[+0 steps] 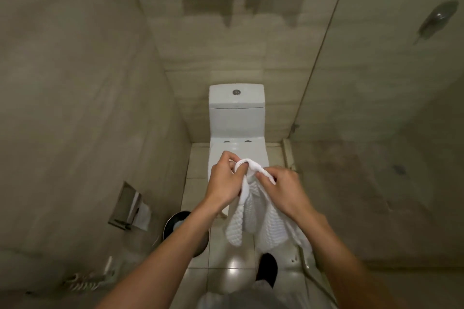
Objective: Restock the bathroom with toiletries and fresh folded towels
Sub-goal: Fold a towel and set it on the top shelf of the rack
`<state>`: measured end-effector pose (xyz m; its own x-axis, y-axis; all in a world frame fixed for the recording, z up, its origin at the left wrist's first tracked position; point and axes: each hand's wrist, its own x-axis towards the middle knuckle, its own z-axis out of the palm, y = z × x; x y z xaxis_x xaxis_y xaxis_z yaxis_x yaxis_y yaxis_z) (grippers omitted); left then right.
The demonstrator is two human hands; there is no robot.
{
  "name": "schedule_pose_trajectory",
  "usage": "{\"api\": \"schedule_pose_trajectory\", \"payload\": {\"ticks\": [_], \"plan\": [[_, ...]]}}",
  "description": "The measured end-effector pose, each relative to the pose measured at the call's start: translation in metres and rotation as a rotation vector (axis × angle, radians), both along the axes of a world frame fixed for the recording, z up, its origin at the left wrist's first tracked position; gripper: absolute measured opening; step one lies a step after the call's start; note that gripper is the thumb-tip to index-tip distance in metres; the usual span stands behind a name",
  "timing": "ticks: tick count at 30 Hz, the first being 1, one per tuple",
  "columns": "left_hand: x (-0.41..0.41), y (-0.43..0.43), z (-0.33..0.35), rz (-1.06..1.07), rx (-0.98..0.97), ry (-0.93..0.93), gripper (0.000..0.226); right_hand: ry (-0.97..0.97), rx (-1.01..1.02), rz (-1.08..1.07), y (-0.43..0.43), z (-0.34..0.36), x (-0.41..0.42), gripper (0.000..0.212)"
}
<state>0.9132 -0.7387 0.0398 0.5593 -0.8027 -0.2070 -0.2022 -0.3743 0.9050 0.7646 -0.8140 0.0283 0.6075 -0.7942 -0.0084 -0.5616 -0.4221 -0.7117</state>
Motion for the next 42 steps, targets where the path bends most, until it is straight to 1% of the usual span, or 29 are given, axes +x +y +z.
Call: {"api": "schedule_pose_trajectory", "payload": {"ticks": [2,6,9,13,17,22,27,30,35,39,42], "plan": [[-0.001,-0.017,0.004,0.045,-0.007,0.029,0.012,0.015,0.027,0.038,-0.02,-0.004,0.003,0.031],[-0.004,-0.045,0.011,0.172,-0.016,0.152,0.011,0.006,0.15,0.183,-0.047,-0.001,0.01,0.028],[-0.003,-0.059,0.016,0.238,-0.031,0.243,0.015,-0.031,0.198,0.224,-0.06,-0.001,0.016,0.029],[-0.002,-0.071,0.021,0.256,-0.029,0.365,0.029,-0.118,0.222,0.174,-0.077,-0.002,0.022,0.03],[0.002,-0.076,0.019,0.184,0.017,0.417,0.024,-0.175,0.309,0.115,-0.084,0.001,0.029,0.03],[0.015,-0.076,0.019,0.12,-0.061,0.546,0.022,-0.244,0.423,0.041,-0.078,0.01,0.041,0.031],[0.029,-0.065,0.026,-0.068,-0.066,0.535,0.03,-0.329,0.509,-0.007,-0.069,0.025,0.052,0.023],[0.034,-0.061,0.031,-0.2,-0.048,0.455,0.042,-0.368,0.562,-0.026,-0.064,0.035,0.057,0.025],[0.043,-0.059,0.036,-0.303,-0.106,0.317,0.055,-0.417,0.642,-0.068,-0.056,0.045,0.065,0.032],[0.053,-0.058,0.035,-0.289,-0.137,0.293,0.053,-0.392,0.634,-0.058,-0.049,0.051,0.071,0.035],[0.061,-0.061,0.032,-0.25,-0.147,0.353,0.053,-0.35,0.592,-0.022,-0.044,0.055,0.077,0.034]]}}
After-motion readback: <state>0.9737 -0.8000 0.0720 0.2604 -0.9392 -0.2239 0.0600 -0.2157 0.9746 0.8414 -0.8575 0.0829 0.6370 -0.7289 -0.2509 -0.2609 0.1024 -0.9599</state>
